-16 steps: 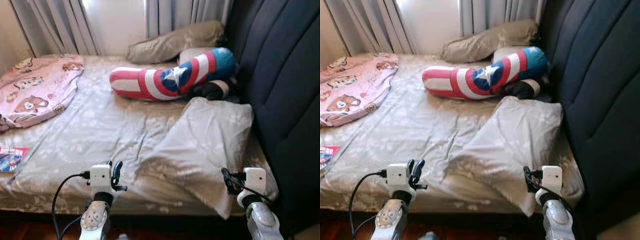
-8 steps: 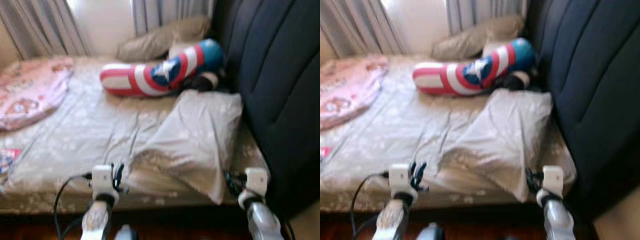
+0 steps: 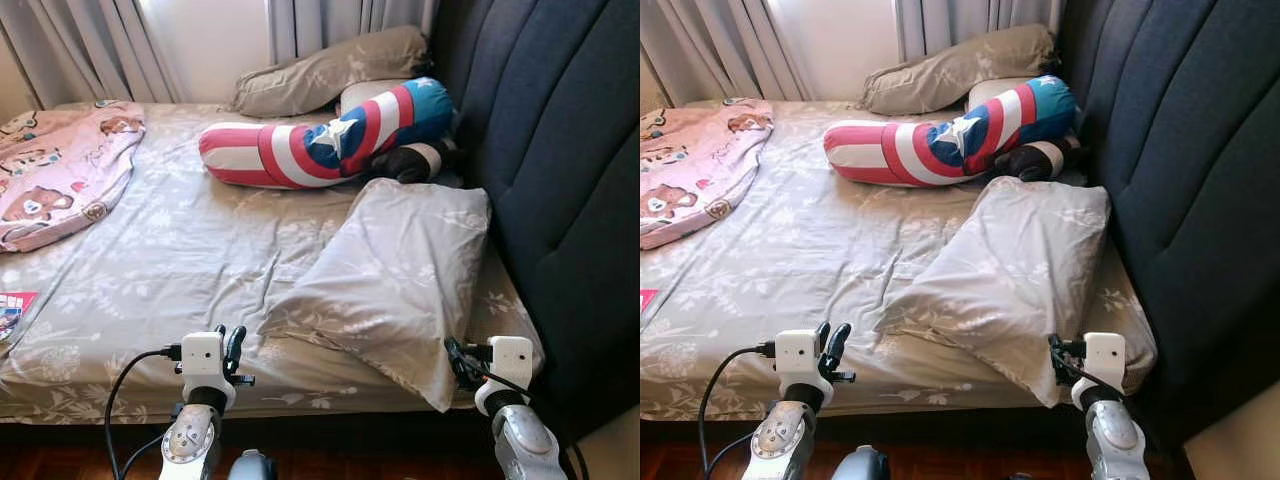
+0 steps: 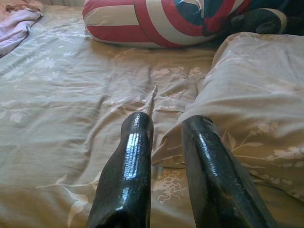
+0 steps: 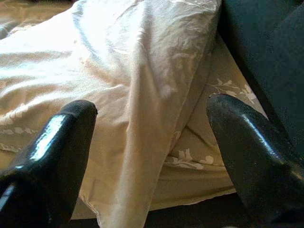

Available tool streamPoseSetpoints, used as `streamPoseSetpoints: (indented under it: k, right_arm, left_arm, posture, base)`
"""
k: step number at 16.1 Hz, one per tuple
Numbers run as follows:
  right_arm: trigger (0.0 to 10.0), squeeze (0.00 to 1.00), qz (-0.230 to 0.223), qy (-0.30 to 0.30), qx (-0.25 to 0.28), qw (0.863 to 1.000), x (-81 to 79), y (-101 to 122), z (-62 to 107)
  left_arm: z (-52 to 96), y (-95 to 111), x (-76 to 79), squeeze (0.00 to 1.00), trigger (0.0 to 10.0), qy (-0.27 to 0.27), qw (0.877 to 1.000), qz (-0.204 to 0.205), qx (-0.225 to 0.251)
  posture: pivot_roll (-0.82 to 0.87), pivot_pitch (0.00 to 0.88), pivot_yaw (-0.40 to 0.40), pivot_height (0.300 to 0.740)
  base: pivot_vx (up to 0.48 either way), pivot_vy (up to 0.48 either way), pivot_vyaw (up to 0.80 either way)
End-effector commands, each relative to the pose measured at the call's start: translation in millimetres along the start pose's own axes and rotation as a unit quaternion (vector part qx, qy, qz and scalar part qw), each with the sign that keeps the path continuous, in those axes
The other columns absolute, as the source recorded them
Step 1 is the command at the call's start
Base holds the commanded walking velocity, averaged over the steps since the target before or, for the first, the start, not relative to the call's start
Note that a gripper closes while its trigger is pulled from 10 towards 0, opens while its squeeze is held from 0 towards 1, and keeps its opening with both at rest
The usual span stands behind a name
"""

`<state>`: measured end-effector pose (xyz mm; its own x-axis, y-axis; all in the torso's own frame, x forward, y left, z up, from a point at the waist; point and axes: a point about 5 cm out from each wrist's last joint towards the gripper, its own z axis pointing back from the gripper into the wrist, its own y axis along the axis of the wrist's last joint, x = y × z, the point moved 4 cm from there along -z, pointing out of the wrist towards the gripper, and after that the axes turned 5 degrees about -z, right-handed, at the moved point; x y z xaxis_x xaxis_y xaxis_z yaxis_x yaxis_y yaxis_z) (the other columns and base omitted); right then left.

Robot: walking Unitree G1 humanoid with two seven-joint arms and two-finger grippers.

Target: Clean up the room

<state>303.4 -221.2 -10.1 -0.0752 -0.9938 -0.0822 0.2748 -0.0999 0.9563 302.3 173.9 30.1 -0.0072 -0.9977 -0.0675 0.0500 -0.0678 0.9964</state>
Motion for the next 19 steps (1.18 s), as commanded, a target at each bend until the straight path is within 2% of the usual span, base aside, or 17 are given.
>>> streamPoseSetpoints:
  k: [1, 14, 19]
  right_arm:
    - [10.0, 0.0, 0.0, 0.004, 0.002, 1.0, -2.7, 2.0, -1.7]
    - [10.0, 0.0, 0.003, 0.007, -0.002, 1.0, -5.9, 0.4, -2.3]
    - [10.0, 0.0, 0.005, 0.005, -0.003, 1.0, -5.3, 1.0, -3.4]
  left_arm:
    - [-1.4, 0.7, -1.9, 0.0, 10.0, 0.003, 1.0, 0.006, -0.003]
    - [-2.3, 0.5, -2.0, 0.0, 10.0, -0.004, 1.0, 0.0, -0.003]
    - [-2.4, 0.9, -2.1, 0.0, 10.0, -0.009, 1.0, -0.006, -0.003]
  posture:
    - [-0.02, 0.0, -0.011, 0.658]
    - [-0.02, 0.0, -0.001, 0.658]
    - [-0.02, 0.0, 0.006, 0.658]
  base:
    - [0.0, 0.0, 0.0]
    - [0.0, 0.0, 0.0]
    - [0.26, 0.0, 0.0]
